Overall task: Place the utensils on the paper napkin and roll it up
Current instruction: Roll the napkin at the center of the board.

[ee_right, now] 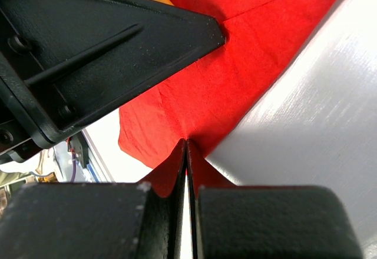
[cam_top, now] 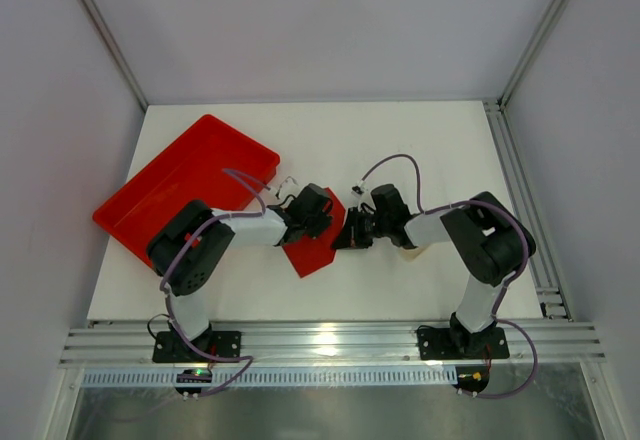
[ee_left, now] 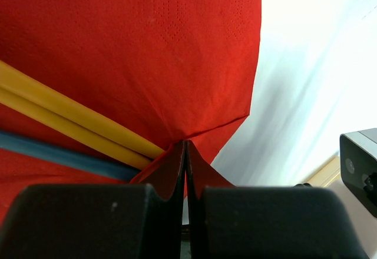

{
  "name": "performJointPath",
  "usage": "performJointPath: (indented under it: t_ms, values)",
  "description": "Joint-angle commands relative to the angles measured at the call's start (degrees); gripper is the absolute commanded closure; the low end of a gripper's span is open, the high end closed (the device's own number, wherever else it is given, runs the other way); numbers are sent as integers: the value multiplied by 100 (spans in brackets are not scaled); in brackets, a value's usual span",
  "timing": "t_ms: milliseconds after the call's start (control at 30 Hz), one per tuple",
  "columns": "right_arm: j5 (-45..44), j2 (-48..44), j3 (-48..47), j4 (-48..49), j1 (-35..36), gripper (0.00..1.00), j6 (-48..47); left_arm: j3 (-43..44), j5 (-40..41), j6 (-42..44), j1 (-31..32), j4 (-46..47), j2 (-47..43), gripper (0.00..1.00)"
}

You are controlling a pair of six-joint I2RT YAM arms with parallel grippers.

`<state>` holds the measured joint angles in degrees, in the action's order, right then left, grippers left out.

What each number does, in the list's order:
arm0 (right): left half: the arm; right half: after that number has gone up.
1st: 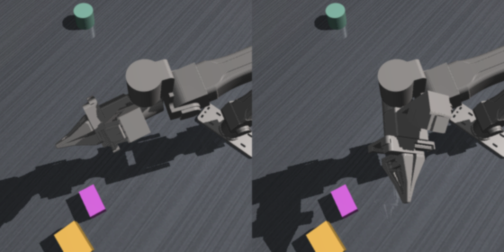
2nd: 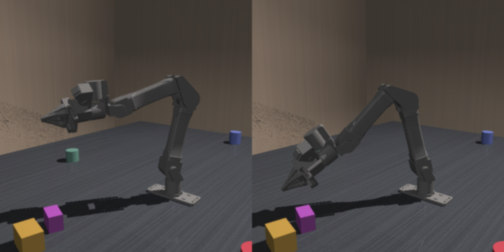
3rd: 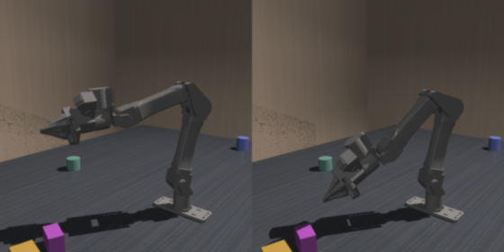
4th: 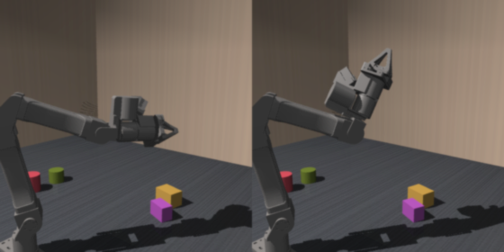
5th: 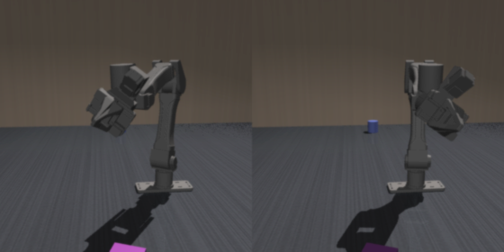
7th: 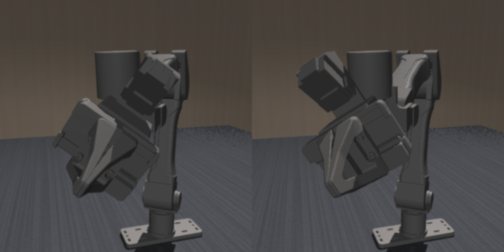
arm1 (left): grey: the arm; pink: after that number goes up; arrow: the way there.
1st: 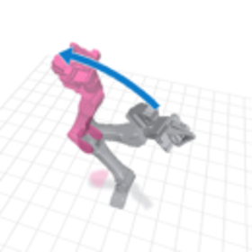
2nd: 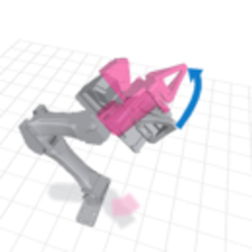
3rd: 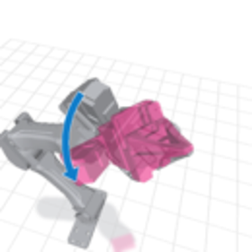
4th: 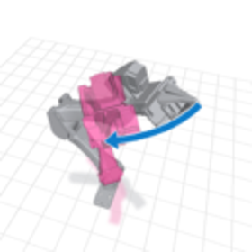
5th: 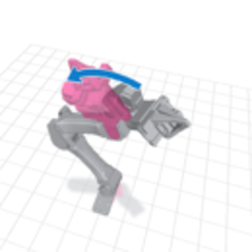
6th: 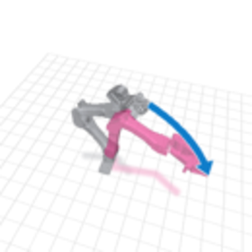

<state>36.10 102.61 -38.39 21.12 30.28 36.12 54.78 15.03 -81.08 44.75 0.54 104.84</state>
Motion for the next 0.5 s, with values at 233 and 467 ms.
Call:
performJointPath:
  t_ms: [233,467]
  values:
    - [-814,-898,-677,-1591,-13,96,-746,-56,36,-5,-81,-361,72,100]
    - [-1272,-1629,-1213,-2595,-539,96,-1273,-100,-17,57,-89,-291,54,100]
